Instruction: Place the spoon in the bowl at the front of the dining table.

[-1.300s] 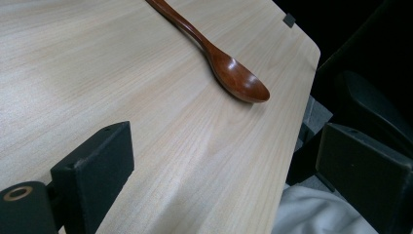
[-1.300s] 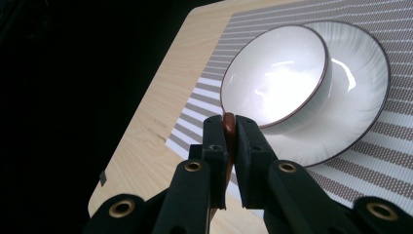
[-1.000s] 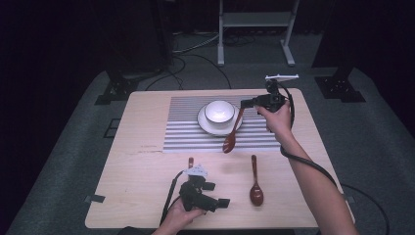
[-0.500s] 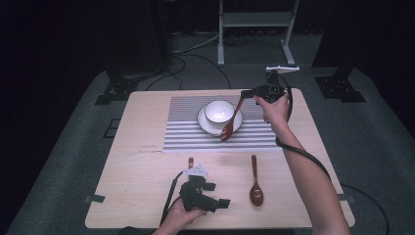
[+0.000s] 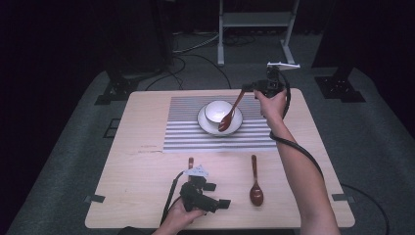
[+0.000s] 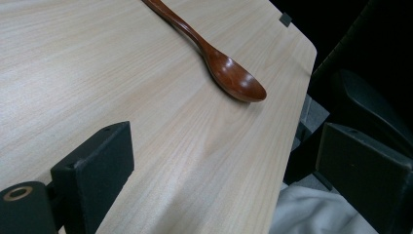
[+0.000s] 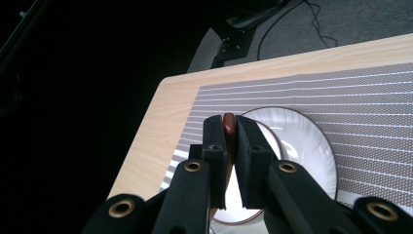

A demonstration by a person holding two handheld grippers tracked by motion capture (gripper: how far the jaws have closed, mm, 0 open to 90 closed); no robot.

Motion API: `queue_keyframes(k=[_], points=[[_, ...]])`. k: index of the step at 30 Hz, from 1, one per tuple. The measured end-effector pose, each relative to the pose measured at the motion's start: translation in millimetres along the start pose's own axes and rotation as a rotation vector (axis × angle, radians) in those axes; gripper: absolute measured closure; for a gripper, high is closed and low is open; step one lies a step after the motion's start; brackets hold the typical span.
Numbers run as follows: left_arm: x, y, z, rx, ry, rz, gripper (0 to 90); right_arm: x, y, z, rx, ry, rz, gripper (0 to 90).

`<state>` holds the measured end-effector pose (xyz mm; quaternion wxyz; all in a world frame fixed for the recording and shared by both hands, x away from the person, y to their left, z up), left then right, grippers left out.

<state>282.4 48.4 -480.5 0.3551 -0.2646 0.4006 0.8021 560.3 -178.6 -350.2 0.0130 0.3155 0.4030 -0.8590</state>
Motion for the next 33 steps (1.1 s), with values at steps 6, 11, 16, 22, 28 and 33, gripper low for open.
queue_keyframes(k=[6, 11, 16, 22, 28, 33], points=[[-0.1, 0.5, 0.4, 0.004, 0.003, 0.001, 5.6, -2.3, 6.6, -6.3, 0.017, 0.026, -0.024, 83.2], [0.2, 0.4, 1.5, 0.005, 0.005, 0.005, 5.6, -5.7, 12.3, -7.2, 0.034, 0.061, -0.038, 83.1], [0.2, 1.1, 1.3, 0.007, 0.002, -0.001, 5.6, -7.8, 13.7, -7.6, 0.053, 0.086, -0.033, 83.2], [0.1, 0.7, 1.8, 0.007, 0.003, 0.000, 5.6, -8.9, 13.7, -8.8, 0.066, 0.128, -0.038, 83.3], [0.1, 0.7, 2.3, 0.008, 0.005, -0.001, 5.6, -9.9, 14.7, -7.5, 0.082, 0.156, -0.040, 83.2], [0.1, 1.0, 2.3, 0.008, 0.004, -0.003, 5.6, -8.9, 15.7, -7.1, 0.086, 0.170, -0.041, 83.1]])
Point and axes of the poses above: each handheld gripper's, and its own axes: z roughly backward along the jaws, x roughly out of its underside, y roughly to its right, the point moved 4 cm from there along -z, roughly forward along the jaws, and after that the axes turned 2 degrees about -z, right-handed, at the moved point
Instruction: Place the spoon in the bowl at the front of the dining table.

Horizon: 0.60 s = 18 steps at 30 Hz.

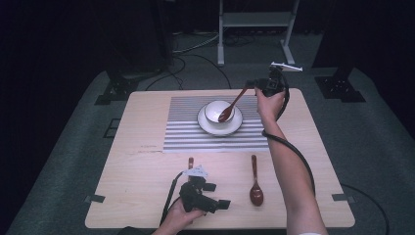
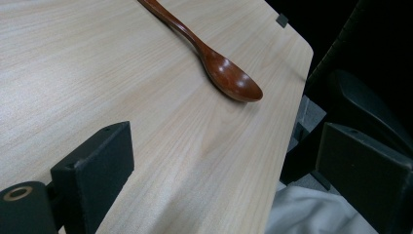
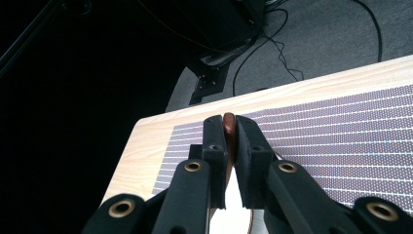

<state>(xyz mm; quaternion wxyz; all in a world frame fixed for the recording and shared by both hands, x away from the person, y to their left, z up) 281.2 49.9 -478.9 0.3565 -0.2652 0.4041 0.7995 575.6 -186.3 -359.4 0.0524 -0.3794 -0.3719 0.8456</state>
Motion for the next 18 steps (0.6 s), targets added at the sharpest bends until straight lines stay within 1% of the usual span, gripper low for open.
queue_keyframes(k=[7, 13, 18], points=[[0.1, 0.0, -0.5, 0.000, 0.002, 0.000, 5.6, 4.7, 5.4, -3.1, 0.007, -0.004, -0.005, 83.1], [-0.2, -0.6, 0.3, -0.003, 0.002, -0.003, 5.6, 12.6, 13.9, -8.1, 0.011, -0.030, -0.013, 82.6], [-0.8, -1.0, 1.1, -0.006, 0.005, 0.002, 5.6, 18.9, 20.8, -11.0, 0.013, -0.041, -0.021, 82.2]])
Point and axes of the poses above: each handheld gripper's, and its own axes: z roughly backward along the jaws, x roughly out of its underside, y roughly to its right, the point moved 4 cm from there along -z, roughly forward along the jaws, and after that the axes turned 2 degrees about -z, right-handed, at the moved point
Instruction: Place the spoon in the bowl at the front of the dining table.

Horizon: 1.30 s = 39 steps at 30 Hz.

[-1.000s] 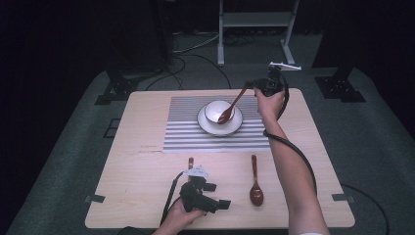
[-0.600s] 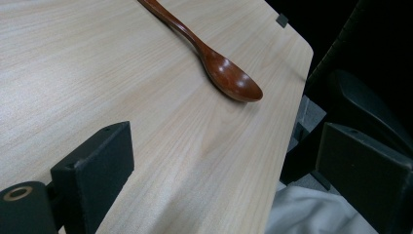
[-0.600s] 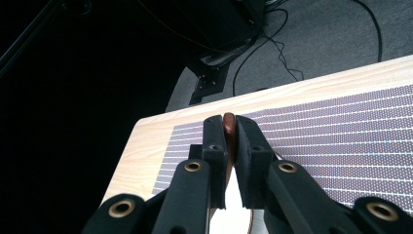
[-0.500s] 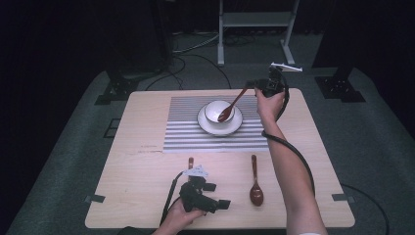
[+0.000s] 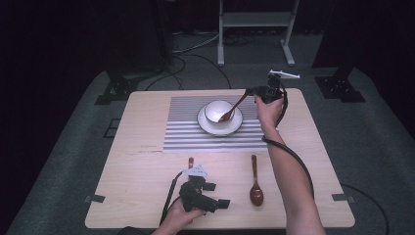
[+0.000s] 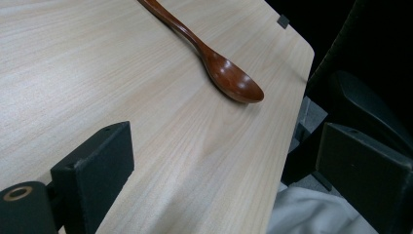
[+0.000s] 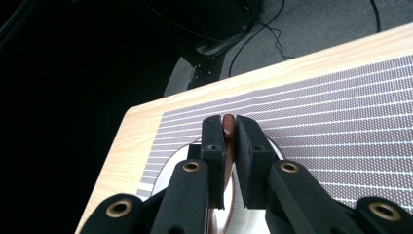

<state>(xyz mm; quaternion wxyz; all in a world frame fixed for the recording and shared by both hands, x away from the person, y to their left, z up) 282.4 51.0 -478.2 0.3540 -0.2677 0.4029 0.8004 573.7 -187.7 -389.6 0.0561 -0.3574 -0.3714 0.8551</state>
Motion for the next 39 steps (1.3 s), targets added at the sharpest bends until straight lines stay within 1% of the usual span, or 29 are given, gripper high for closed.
queue_keyframes(k=[8, 12, 17, 22, 27, 35, 39], points=[[0.0, 0.5, -0.7, 0.001, 0.000, 0.002, 5.6, 8.0, 8.3, -3.9, -0.004, -0.010, -0.007, 81.8], [0.1, 0.5, -0.4, 0.001, 0.001, -0.003, 5.6, 11.9, 11.5, -6.8, 0.000, -0.014, -0.006, 80.9], [0.1, 0.3, -0.3, 0.000, -0.001, 0.001, 5.6, 14.6, 16.8, -8.0, 0.007, -0.022, -0.012, 79.8], [0.1, 0.7, -0.6, 0.000, -0.003, -0.005, 5.6, 17.8, 22.0, -10.0, 0.001, -0.043, -0.017, 78.6], [0.1, 0.5, -0.8, -0.001, -0.001, 0.001, 5.6, 20.9, 26.4, -11.3, -0.001, -0.056, -0.022, 77.1], [-0.4, 0.0, -0.8, -0.002, 0.000, 0.002, 5.6, 23.5, 25.9, -10.9, -0.012, -0.082, -0.011, 73.2], [-0.8, -1.3, -0.5, -0.002, 0.002, 0.005, 5.6, 25.3, 22.9, -9.5, -0.015, -0.093, 0.007, 72.0]])
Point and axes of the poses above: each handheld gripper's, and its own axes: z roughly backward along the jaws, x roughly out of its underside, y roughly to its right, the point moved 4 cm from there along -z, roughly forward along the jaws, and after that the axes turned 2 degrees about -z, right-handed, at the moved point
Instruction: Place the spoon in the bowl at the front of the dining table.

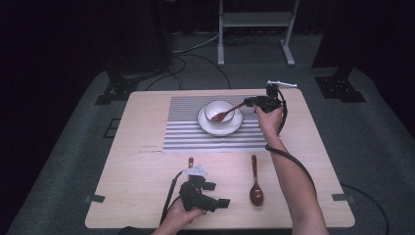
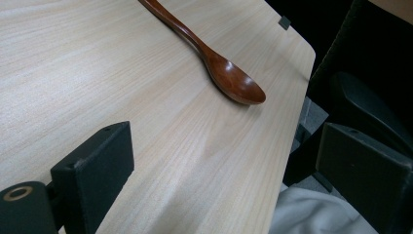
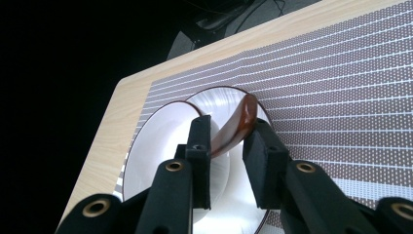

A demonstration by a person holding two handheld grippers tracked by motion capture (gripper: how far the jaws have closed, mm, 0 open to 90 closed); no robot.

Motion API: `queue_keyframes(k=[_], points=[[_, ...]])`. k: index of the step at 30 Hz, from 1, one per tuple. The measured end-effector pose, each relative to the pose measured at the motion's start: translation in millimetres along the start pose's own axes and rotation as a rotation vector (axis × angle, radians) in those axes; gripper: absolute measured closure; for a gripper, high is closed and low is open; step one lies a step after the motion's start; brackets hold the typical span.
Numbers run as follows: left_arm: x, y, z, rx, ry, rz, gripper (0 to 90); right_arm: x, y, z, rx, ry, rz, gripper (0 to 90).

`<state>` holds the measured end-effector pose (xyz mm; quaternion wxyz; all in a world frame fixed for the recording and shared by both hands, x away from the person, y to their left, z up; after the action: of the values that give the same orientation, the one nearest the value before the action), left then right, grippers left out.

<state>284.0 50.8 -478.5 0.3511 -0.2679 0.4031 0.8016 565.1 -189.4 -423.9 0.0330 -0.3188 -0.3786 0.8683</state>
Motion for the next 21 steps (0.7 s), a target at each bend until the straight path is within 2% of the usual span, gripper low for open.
queue_keyframes(k=[21], points=[[0.2, -0.5, 3.3, -0.008, 0.009, -0.001, 5.6, 18.2, -1.6, 5.8, -0.035, -0.092, 0.023, 62.2]])
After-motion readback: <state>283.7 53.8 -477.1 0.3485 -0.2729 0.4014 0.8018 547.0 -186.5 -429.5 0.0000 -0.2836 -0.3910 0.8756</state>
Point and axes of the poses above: each handheld gripper's, and its own axes: z roughly backward along the jaws, x roughly out of its underside, y roughly to its right, the point moved 4 cm from there along -z, roughly forward along the jaws, and after that the axes turned 2 degrees about -z, right-handed, at the moved point
